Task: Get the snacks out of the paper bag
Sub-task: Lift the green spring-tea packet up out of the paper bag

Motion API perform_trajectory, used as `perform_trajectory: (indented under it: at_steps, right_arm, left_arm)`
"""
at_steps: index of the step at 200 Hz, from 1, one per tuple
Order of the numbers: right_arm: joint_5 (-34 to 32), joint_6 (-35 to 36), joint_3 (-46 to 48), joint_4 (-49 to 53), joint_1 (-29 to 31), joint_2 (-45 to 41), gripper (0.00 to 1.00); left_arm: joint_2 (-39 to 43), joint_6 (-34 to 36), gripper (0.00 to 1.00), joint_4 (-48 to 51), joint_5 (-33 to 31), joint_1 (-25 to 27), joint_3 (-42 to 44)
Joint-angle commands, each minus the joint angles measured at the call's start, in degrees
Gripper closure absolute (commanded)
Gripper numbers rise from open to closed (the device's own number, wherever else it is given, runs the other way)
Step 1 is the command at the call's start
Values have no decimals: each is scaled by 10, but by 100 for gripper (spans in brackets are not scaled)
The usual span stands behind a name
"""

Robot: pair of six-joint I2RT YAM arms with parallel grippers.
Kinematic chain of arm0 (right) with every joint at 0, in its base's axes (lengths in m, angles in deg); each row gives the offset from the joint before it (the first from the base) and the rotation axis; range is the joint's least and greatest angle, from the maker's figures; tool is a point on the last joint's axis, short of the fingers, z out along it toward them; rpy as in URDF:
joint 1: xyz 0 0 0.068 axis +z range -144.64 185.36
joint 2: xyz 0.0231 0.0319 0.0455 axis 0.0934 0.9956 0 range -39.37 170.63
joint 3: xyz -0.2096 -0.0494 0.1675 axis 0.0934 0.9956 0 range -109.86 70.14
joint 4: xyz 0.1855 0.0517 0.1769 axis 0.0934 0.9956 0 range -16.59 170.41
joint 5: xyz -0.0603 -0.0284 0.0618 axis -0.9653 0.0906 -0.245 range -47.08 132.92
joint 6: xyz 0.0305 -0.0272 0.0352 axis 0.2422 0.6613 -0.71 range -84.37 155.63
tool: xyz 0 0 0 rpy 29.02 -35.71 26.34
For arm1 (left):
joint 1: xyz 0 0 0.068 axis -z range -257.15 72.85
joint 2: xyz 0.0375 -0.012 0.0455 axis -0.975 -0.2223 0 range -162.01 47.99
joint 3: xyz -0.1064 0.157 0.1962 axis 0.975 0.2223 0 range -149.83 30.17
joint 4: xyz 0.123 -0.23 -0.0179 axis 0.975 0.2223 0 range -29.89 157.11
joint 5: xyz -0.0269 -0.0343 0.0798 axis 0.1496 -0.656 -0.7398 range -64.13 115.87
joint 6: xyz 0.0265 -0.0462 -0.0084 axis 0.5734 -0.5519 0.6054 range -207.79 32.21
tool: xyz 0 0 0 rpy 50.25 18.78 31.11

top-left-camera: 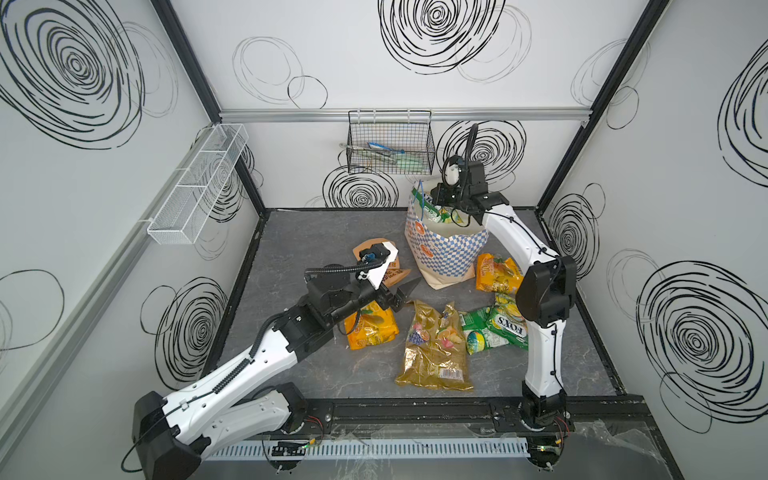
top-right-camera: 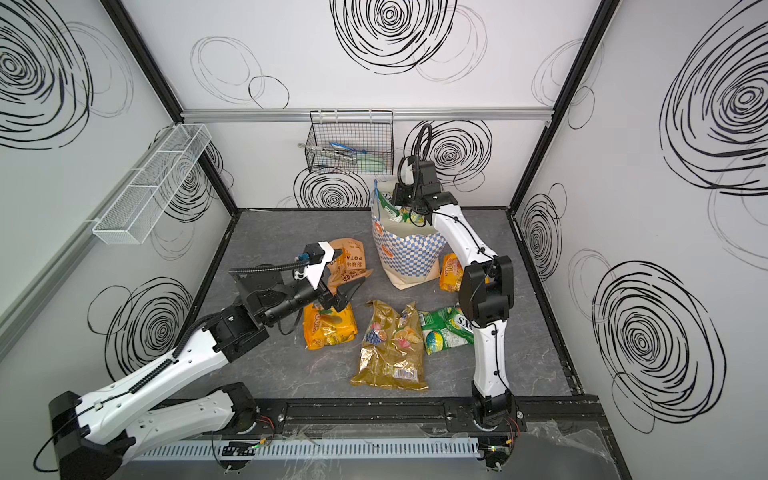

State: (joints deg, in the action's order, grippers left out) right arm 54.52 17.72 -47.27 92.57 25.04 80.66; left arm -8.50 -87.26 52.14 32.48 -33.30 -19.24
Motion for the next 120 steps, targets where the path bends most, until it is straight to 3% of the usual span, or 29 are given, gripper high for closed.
perform_trajectory:
  at_steps: [1, 120]
  right_arm:
    - [-10, 11, 1, -14, 4, -40, 100]
    - [-27, 13, -16, -20, 14, -158, 100]
  left_arm:
    - [8, -8, 4, -40, 7, -4, -4]
    - [8, -7, 4, -41, 3, -4, -2]
